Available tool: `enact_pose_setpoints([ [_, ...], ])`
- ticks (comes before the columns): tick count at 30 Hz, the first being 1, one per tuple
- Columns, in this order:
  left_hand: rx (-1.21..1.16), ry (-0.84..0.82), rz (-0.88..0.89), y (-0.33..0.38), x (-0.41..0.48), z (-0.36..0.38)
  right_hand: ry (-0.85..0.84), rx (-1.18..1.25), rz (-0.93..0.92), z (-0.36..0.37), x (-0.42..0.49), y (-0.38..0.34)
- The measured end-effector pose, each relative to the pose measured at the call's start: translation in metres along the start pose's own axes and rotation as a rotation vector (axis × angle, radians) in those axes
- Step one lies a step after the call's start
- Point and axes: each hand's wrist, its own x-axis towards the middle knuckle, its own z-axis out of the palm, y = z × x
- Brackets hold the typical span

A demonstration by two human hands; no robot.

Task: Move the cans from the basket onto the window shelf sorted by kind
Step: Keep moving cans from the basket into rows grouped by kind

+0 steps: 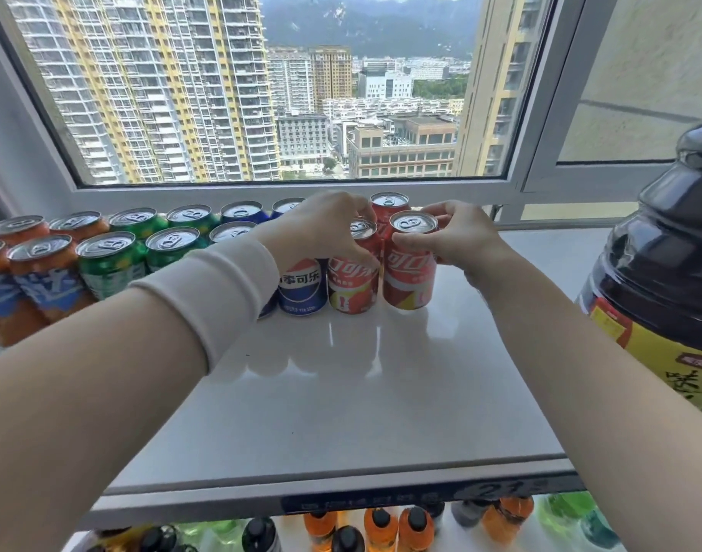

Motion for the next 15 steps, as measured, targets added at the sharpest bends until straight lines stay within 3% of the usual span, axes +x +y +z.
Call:
enact_pose_setpoints([
  [15, 0.084, 0.007, 0.006, -0.005, 0.004, 0.0, -0.051, 0.027, 0.03, 0.008, 0.017, 0.004],
])
